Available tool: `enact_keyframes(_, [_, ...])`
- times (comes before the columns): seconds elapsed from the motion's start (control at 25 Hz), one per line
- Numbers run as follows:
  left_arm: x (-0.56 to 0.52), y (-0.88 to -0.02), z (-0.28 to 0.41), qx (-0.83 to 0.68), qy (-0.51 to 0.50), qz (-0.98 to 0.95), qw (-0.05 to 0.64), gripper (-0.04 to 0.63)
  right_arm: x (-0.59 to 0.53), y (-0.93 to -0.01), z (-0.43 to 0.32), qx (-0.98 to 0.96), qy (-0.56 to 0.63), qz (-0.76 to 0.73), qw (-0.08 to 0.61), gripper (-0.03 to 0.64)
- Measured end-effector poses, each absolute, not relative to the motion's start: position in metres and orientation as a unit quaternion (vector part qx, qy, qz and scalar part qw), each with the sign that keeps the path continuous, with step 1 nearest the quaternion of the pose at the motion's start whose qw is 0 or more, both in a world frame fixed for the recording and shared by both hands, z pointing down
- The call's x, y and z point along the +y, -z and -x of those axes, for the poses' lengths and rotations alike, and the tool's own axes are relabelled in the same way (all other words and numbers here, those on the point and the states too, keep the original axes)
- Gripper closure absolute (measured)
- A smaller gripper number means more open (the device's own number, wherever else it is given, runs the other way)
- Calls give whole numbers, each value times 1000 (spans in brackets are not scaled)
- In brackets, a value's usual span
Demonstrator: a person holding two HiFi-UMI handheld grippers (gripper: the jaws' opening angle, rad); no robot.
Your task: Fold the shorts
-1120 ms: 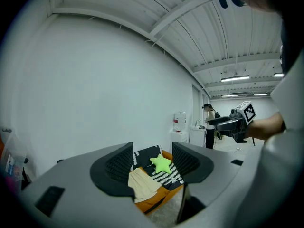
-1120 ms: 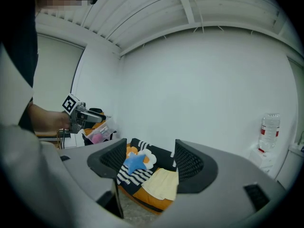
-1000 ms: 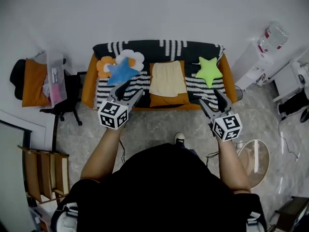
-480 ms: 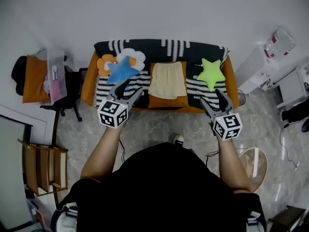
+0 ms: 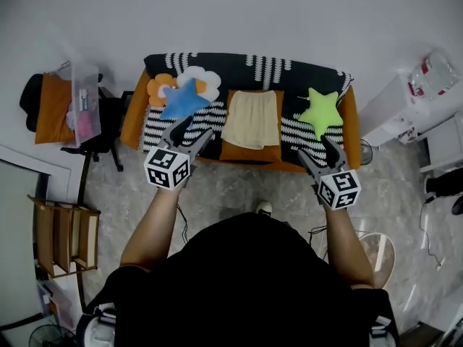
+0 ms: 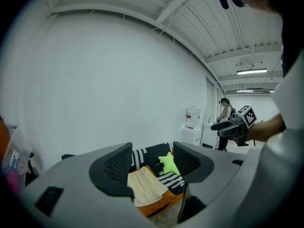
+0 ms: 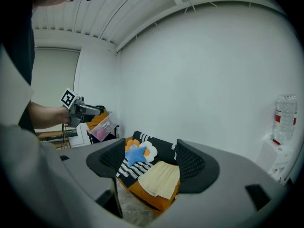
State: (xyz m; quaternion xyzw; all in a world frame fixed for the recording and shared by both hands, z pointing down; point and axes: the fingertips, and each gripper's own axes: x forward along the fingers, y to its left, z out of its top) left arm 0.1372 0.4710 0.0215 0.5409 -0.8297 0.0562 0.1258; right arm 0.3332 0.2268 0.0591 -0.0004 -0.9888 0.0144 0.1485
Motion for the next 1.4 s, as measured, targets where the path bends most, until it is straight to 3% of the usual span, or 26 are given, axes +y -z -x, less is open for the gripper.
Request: enact_keyframes(1.4, [357, -22, -120, -863, -66, -484, 129, 302, 93, -85, -282, -983, -49, 77, 159, 264])
